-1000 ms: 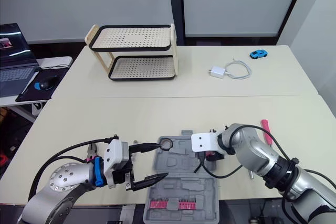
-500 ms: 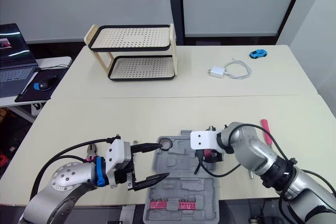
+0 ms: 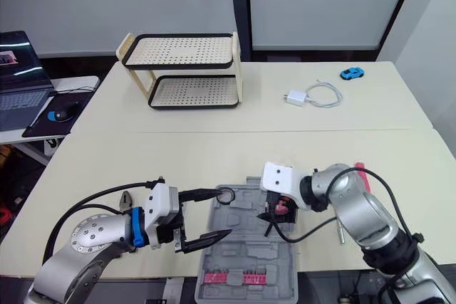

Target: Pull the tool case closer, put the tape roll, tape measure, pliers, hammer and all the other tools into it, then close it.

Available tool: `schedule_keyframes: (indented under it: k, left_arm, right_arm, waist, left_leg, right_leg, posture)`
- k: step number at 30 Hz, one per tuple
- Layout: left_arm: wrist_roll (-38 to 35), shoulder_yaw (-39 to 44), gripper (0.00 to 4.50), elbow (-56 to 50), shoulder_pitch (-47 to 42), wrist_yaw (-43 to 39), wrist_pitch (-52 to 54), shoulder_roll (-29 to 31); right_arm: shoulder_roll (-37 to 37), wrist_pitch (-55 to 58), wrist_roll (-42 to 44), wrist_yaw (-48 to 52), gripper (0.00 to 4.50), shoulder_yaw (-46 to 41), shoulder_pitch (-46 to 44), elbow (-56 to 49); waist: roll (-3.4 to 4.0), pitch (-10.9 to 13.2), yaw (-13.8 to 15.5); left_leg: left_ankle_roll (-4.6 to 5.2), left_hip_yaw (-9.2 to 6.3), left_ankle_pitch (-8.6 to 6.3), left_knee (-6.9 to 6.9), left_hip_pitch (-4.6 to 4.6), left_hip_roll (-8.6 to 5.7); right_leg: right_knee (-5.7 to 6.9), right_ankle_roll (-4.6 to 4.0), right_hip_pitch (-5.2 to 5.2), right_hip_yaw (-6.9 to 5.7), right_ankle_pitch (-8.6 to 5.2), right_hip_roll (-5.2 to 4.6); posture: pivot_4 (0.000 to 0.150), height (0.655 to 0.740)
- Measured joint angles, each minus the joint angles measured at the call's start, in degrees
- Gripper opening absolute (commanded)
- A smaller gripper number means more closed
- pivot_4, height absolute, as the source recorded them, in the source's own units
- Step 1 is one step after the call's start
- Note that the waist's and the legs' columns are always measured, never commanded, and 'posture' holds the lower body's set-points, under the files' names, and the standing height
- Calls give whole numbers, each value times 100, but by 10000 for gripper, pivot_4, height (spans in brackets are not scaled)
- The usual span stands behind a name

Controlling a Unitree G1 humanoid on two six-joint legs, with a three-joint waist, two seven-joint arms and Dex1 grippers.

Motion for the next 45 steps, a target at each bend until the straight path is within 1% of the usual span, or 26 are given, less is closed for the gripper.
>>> schedule_keyframes:
  k: [3, 7, 8, 10, 13, 23, 30, 39, 41, 43, 45]
  left_arm:
    - [-3, -6, 45000, 0, -6, -22, 9, 4]
    - [-4, -15, 45000, 0, -33, -90, 34, 7]
    - [-4, -15, 45000, 0, -37, -96, 39, 7]
    - [-4, -15, 45000, 0, -37, -101, 46, 7]
    - [-4, -15, 45000, 0, -36, -109, 46, 7]
    - [3, -23, 45000, 20, -202, -112, 33, -11]
    - [13, -32, 45000, 41, -198, -129, -56, -12]
    - [45, -32, 45000, 107, -163, -224, -157, -11]
    - [47, -32, 45000, 118, -163, -226, -170, -11]
    - [48, -32, 45000, 150, -163, -227, -174, -11]
    - [49, -32, 45000, 191, -163, -229, -177, -11]
  right_arm:
    - [-63, -404, 173, -153, 20575, -247, 298, 32]
    - [10, -1155, 252, -407, 20575, -287, 570, 323]
    - [31, -1341, 251, -483, 19137, -287, 642, 414]
    - [73, -1651, 267, -604, 15309, -299, 751, 591]
    - [154, -2003, 322, -774, 4577, -369, 869, 791]
    - [188, -2923, 291, -1101, 4577, -385, 985, 1634]
    - [226, -3233, 286, -1215, 4577, -387, 1074, 1833]
    - [234, -3262, 292, -1233, 4577, -387, 1077, 1840]
    - [250, -3261, 303, -1243, 8365, -388, 1077, 1843]
    - [268, -3261, 314, -1252, 13456, -389, 1077, 1857]
    - [271, -3261, 329, -1256, 13456, -389, 1076, 1888]
  waist:
    - [0, 0, -10]
    - [0, 0, -30]
    - [0, 0, -28]
    - [0, 0, -28]
    - [0, 0, -26]
    - [0, 0, -27]
    - [0, 0, -27]
    - [0, 0, -27]
    - [0, 0, -28]
    - [0, 0, -28]
    - [0, 0, -27]
  left_leg:
    - [1, -3, 0, -1, 3, 7]
    - [0, -2, 0, -2, 6, 11]
    - [0, -2, 0, -1, 6, 11]
    - [-2, 1, 1, 0, 6, 9]
    - [-4, 0, 2, 0, 6, 9]
    - [-4, 0, 3, 0, 6, 9]
    - [-4, -1, 3, 1, 6, 9]
    - [-4, 0, 2, 1, 7, 9]
    - [-3, -1, 2, 1, 7, 9]
    - [-4, -1, 2, 1, 7, 9]
    - [-3, 0, 2, 1, 7, 9]
  right_leg:
    - [5, 0, 1, -2, 0, 5]
    - [7, 0, 2, -2, 0, 10]
    - [8, 0, 2, -2, 0, 10]
    - [6, 0, 2, 0, 0, 9]
    - [6, 0, 2, 1, 0, 9]
    - [7, 0, 3, 1, 0, 9]
    - [7, 0, 4, 1, 0, 9]
    - [7, 0, 4, 0, 0, 10]
    - [7, 0, 4, 0, 0, 10]
    - [7, 0, 4, 0, 0, 10]
    - [7, 0, 4, 0, 0, 10]
  posture:
    - [1500, 7400]
    - [1500, 7400]
    - [1500, 7400]
    - [1500, 7400]
    - [1500, 7400]
    - [1500, 7400]
    - [1500, 7400]
    - [1500, 7400]
    - [1500, 7400]
    - [1500, 7400]
    - [1500, 7400]
